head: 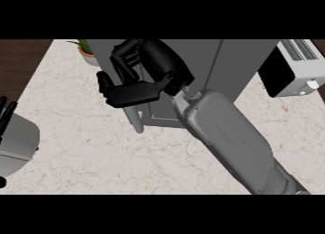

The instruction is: Pick up the wine, place it into the cabinet and close the cabinet

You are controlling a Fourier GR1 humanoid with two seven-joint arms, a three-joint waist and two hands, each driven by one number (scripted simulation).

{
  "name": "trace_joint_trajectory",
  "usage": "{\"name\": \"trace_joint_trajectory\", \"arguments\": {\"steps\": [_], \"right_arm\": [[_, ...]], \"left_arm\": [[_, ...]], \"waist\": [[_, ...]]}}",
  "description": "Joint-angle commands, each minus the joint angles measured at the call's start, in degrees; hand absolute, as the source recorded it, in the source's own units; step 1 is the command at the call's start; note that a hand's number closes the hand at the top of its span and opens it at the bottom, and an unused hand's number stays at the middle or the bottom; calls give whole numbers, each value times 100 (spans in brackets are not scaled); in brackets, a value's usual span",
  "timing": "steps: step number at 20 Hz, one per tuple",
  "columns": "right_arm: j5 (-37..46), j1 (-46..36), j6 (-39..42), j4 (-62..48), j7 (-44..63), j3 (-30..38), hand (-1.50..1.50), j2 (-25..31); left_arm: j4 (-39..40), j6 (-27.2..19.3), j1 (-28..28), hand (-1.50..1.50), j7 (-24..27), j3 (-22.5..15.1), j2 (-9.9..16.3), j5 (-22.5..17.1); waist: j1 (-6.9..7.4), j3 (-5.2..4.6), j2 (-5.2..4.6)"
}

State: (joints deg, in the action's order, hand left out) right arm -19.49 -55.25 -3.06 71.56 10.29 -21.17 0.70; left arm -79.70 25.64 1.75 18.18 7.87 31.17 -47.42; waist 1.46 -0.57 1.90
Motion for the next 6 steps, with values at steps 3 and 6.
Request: {"name": "trace_joint_trajectory", "arguments": {"steps": [3, 6], "right_arm": [[221, -8, -25, -817, -218, 461, 150, 450], [112, 71, 98, -857, -298, 560, 150, 494]], "left_arm": [[-34, 102, -37, -150, -62, -54, -83, -40], [-49, -36, -122, -150, -106, -28, -28, 70]], "waist": [[-54, 54, -227], [-69, 56, -232]]}}
